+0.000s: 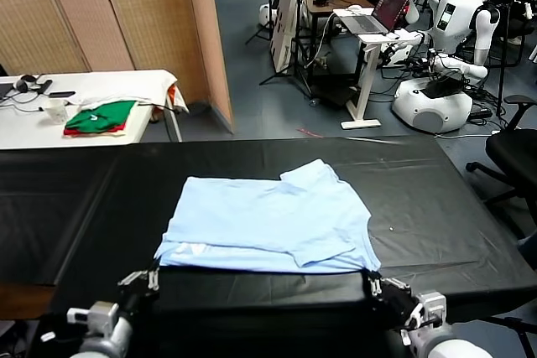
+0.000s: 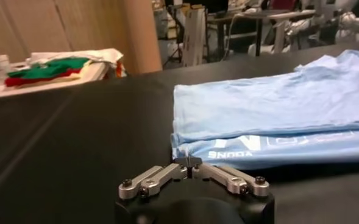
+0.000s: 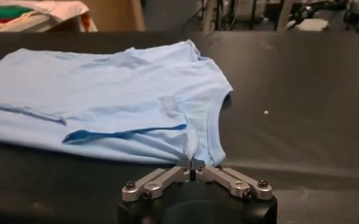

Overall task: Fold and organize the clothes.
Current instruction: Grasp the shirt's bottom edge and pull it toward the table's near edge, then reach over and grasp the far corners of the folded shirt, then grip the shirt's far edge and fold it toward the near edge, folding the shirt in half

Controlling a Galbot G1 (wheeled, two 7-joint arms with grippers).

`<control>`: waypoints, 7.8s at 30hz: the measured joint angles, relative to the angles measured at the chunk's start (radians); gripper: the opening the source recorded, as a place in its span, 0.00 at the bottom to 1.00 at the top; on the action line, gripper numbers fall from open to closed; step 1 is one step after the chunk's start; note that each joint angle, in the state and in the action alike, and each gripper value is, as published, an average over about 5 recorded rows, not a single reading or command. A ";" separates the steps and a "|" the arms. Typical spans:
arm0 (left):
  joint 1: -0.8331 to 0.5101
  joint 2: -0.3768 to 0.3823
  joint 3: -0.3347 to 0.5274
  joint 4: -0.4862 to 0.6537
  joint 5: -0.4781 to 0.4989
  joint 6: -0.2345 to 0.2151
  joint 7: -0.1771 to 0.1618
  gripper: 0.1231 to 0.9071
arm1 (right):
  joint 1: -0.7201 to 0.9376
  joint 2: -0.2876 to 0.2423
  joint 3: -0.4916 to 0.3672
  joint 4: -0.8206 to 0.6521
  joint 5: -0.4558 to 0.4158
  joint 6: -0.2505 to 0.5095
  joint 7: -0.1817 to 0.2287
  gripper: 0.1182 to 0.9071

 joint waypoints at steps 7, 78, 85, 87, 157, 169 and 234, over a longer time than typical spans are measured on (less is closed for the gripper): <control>0.062 -0.038 -0.003 -0.038 0.009 -0.002 -0.028 0.03 | -0.007 -0.025 0.002 0.030 0.017 -0.031 0.006 0.41; -0.934 0.300 0.358 0.681 -0.563 0.249 -0.066 0.47 | 1.150 0.142 -0.535 -0.890 0.107 -0.126 -0.006 0.16; -0.919 0.308 0.357 0.673 -0.563 0.248 -0.063 0.04 | 1.147 0.144 -0.533 -0.881 0.112 -0.110 -0.006 0.03; -0.915 0.310 0.357 0.667 -0.565 0.247 -0.061 0.03 | 1.143 0.144 -0.530 -0.874 0.115 -0.098 -0.006 0.03; -0.796 0.371 0.268 0.434 -0.602 0.240 -0.072 0.03 | 0.976 0.054 -0.402 -0.623 0.110 -0.070 -0.022 0.03; -0.645 0.366 0.158 0.319 -0.582 0.227 -0.075 0.03 | 0.836 -0.008 -0.345 -0.481 0.081 -0.090 -0.007 0.03; -0.233 0.178 -0.016 0.007 -0.358 0.219 -0.084 0.91 | 0.392 -0.054 -0.106 -0.068 0.155 -0.181 0.089 0.99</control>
